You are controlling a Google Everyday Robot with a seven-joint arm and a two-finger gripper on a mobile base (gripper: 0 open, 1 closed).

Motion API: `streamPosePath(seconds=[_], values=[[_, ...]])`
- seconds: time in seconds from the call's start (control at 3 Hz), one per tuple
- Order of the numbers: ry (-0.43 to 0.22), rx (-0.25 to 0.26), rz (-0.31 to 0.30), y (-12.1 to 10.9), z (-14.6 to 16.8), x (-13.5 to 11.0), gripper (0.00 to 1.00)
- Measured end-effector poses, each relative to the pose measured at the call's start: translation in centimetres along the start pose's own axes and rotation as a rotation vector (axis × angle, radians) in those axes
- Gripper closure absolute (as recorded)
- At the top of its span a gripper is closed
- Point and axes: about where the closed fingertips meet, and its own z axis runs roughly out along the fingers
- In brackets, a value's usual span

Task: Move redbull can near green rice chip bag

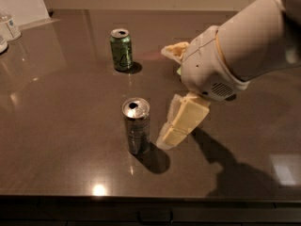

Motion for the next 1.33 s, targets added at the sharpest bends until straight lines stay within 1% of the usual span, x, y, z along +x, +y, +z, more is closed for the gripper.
streamPosePath(seconds=[0.33,0.67,1.0,1.33], values=[[-0.033,-0.027,-0.021,0.5,2.7,-1.8,0.00],[-0.035,-0.073,-0.037,1.4,5.2,-2.6,0.00],[-0.015,-0.112,-0.042,2.1,6.9,-2.5,0.00],[0.009,-0.134,-0.027,2.3,7.8,-1.8,0.16]])
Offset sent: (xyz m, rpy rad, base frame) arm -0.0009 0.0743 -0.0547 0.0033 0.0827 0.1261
